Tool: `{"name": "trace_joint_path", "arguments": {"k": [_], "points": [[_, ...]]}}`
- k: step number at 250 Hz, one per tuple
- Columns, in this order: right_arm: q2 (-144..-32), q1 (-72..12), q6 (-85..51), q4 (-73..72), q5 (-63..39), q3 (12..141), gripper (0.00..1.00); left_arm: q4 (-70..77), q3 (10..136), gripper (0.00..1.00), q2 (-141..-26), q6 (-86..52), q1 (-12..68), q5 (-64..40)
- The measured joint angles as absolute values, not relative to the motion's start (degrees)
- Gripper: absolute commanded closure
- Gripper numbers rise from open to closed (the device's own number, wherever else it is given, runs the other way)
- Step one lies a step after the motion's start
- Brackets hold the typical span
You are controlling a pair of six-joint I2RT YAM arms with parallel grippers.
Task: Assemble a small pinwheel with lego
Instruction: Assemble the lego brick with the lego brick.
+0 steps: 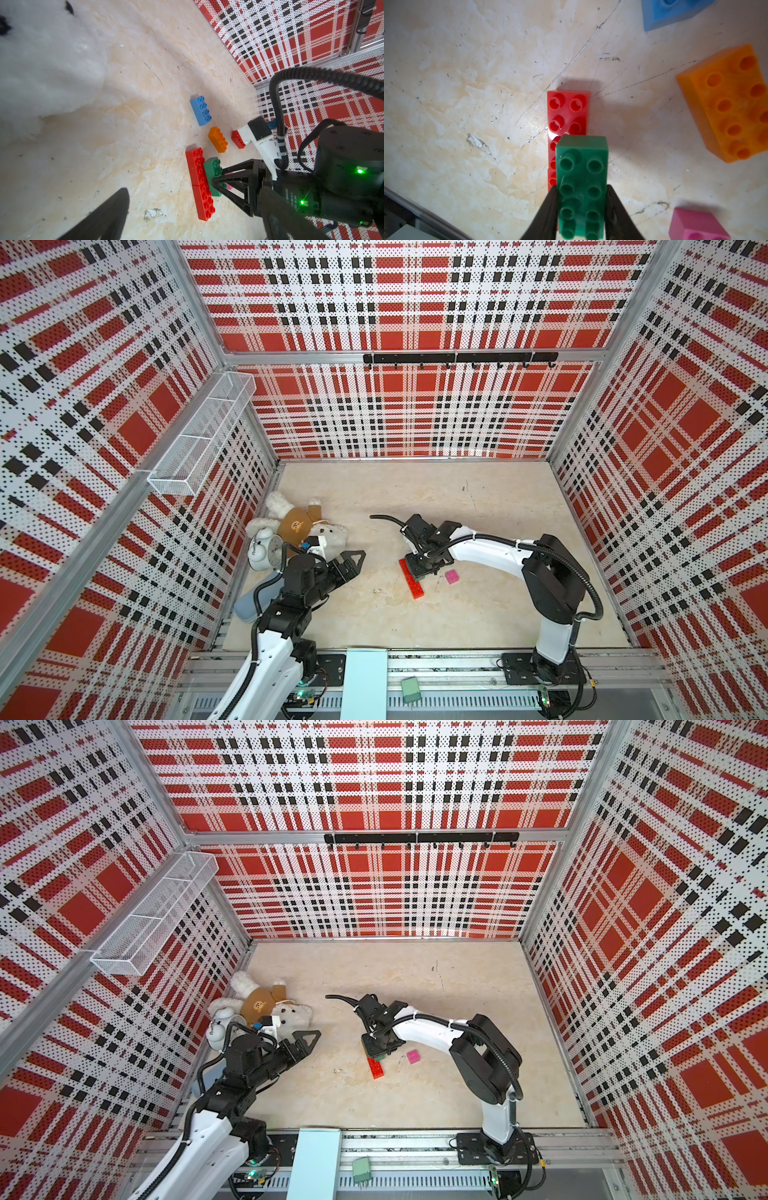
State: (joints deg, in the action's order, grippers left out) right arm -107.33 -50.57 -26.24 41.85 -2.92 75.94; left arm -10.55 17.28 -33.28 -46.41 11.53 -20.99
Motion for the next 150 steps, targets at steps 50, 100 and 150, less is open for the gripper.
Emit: {"name": "trace_joint_path", "arguments": {"k": [50, 100, 150], "points": [[-107.3, -50.6, -26.6, 41.8, -2.9, 75.9, 0.81, -10.8, 17.3, 0.0, -33.3, -46.4, 11.5, -21.0], [-107.3, -50.8, -26.9, 41.8, -2.8, 75.0, 0.81, -10.8, 17.3, 0.0, -33.3, -46.4, 11.5, -20.9], [-107.3, -51.4, -27.8, 41.8, -2.3, 75.0, 0.81, -10.8, 17.3, 0.01, -33.5, -46.4, 11.5, -20.7]]}}
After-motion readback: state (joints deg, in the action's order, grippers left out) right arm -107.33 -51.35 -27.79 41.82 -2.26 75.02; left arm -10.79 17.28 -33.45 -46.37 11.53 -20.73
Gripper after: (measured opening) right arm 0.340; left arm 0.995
